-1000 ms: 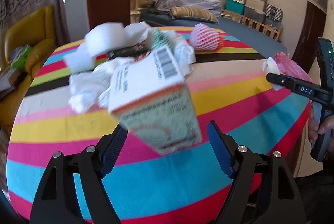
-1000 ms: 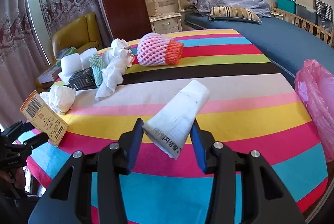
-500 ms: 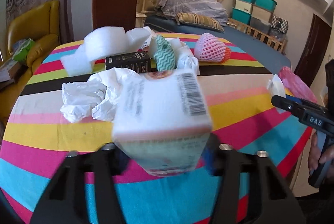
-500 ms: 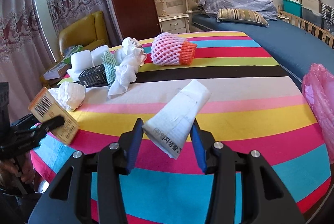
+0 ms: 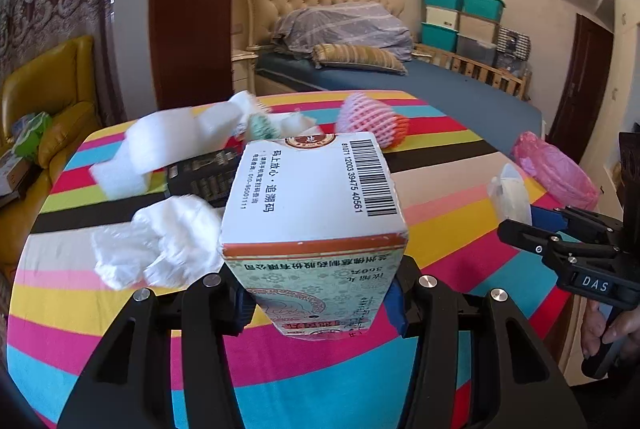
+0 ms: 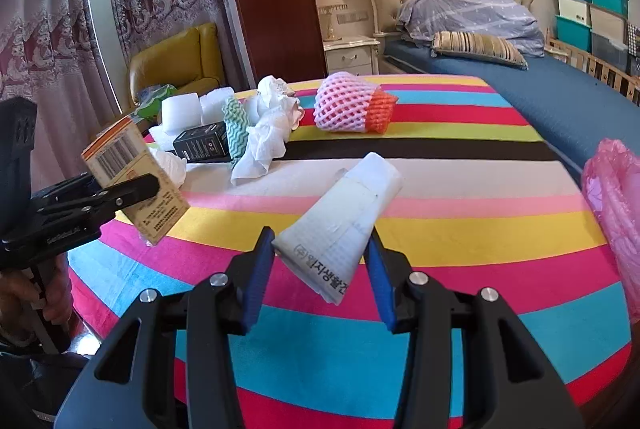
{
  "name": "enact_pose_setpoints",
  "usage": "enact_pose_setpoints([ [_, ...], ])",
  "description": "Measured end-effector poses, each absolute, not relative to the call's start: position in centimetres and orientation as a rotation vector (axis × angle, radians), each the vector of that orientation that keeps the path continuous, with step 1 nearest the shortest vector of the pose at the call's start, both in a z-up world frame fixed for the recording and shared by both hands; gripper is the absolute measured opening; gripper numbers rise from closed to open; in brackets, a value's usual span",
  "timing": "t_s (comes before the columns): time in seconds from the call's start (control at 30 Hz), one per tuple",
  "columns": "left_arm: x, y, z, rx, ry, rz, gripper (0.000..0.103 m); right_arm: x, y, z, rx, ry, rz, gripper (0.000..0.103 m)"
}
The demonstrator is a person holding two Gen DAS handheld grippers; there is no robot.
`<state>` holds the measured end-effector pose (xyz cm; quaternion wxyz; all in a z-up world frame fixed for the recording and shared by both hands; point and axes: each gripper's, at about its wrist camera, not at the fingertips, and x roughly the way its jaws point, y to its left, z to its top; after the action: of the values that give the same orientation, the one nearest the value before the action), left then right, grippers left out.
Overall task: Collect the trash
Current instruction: 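Carry the carton and white tube to the pink bin and release both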
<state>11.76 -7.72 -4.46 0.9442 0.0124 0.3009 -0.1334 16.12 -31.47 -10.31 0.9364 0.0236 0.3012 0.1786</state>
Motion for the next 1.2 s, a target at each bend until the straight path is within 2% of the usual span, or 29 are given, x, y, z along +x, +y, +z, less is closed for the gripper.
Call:
enact_pose_setpoints([
  [0.77,15.8,-21.1,-4.0,0.082,0.577,-0.552,0.048,14.2,-41.2,-9.1,0.063,0.529,0.138,0.044],
  [1.2,17.2,-31.3,-3.1,0.168,0.537,-0.679,0.048,13.4,-50.8,-8.6,0.072,0.500,-0.059,0.044],
])
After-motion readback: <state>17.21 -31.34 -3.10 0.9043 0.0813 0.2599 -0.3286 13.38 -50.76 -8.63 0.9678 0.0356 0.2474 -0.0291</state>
